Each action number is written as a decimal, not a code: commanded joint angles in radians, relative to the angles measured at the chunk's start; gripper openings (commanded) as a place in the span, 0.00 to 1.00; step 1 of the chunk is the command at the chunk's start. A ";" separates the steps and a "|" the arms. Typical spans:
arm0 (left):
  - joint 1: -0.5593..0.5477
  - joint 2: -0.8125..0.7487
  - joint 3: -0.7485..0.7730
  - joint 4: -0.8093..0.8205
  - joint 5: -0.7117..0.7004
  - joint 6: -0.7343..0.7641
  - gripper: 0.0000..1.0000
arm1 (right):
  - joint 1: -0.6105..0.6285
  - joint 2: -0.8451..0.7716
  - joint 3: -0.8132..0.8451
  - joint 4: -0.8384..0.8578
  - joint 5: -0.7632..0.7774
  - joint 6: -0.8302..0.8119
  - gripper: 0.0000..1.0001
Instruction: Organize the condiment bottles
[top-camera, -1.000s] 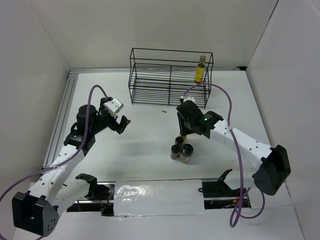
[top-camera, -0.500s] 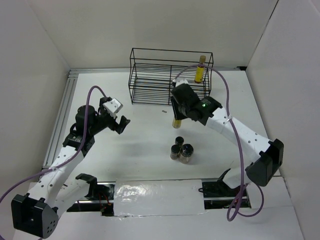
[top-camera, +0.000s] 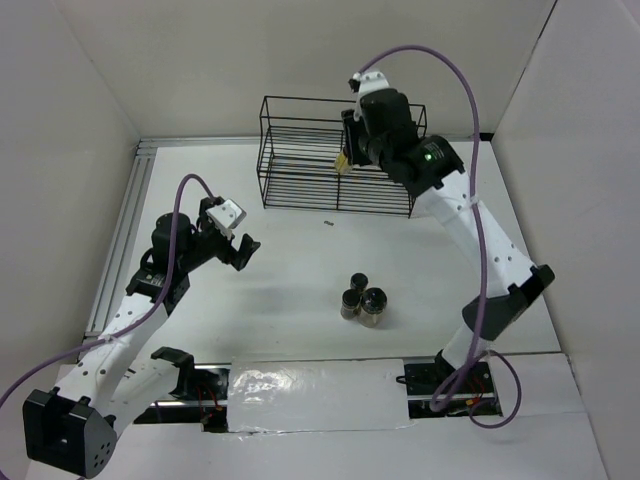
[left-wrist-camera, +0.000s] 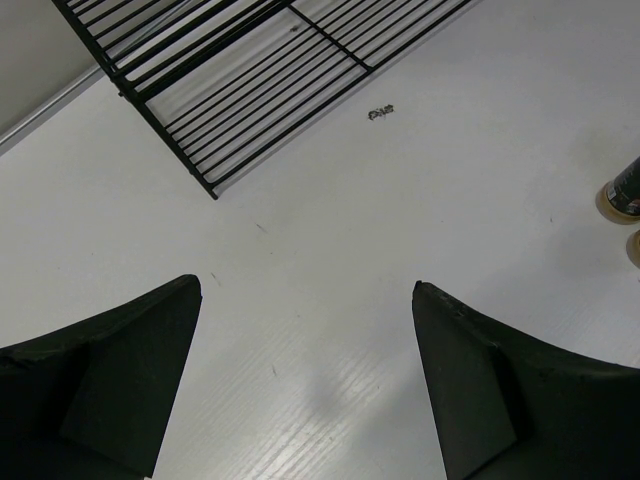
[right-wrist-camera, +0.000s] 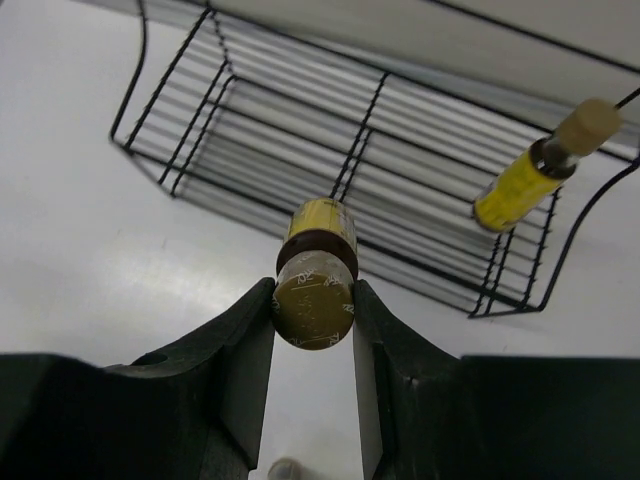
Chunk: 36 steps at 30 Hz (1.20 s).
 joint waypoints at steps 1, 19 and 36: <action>-0.001 -0.014 0.000 0.020 0.003 -0.006 0.99 | -0.065 0.088 0.150 0.053 0.046 -0.082 0.00; -0.003 0.000 0.000 -0.031 0.011 -0.010 0.99 | -0.280 0.365 0.361 -0.027 -0.210 -0.124 0.00; -0.001 0.020 0.001 -0.029 0.008 -0.003 0.99 | -0.283 0.402 0.335 -0.051 -0.213 -0.108 0.00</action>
